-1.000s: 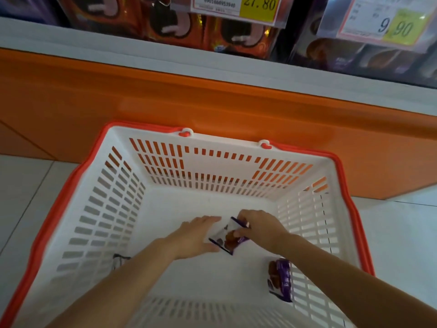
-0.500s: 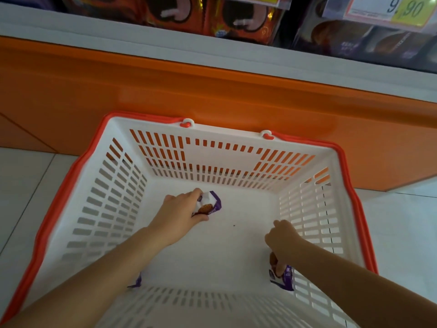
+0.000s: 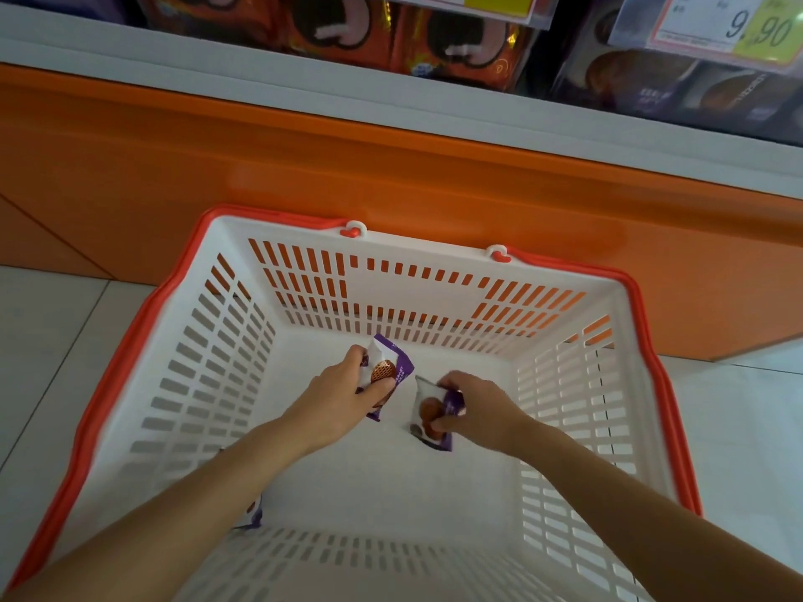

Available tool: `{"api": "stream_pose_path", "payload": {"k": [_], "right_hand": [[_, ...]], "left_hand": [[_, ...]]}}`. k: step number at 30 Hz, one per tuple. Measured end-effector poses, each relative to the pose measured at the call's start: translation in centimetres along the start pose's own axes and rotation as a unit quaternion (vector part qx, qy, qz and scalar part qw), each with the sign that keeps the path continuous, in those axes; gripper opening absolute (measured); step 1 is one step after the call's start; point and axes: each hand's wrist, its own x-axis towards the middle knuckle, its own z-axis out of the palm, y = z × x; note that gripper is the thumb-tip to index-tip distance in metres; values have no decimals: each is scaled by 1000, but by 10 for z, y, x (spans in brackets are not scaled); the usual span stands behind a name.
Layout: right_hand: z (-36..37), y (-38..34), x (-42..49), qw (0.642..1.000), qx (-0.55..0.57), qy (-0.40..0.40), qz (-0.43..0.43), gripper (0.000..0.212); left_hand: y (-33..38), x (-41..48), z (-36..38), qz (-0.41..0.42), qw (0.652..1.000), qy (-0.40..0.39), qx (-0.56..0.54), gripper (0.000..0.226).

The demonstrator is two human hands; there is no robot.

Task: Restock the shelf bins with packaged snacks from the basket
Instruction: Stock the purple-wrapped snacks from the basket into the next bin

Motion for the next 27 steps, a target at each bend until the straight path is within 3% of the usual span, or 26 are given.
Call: {"api": "stream_pose_path", "payload": {"k": [2,5,7,12,18,19,21,23,27], "right_hand": [[0,-11,2,993,120,8,14,42],[-8,-25,0,948,318,-19,21,49],[-12,-30,-2,929,365,-52,1,54],[-12,-37,-1,941,329,-71,-29,27],[-3,-37,7,964,245,-37,-100,13],[-2,-37,11,966,236,-34,-106,13],[0,-35,22,974,199,-30,-107,15],[1,-33,33,982,158,-35,-100,18],[7,-35,49,985,121,-45,-110,17]], "left_hand": [[6,-2,2,6,999,-1,-41,32],[14,-4,1,21,995,20,-90,23],[14,-3,1,38,994,26,-98,28],[5,-6,0,37,999,4,-29,38],[4,-25,-4,50,994,16,99,8],[3,-28,-6,54,989,30,133,17],[-3,-35,-11,78,968,63,231,44],[-21,-39,-13,96,917,65,383,57],[-60,-47,-20,0,802,-85,591,67]]}}
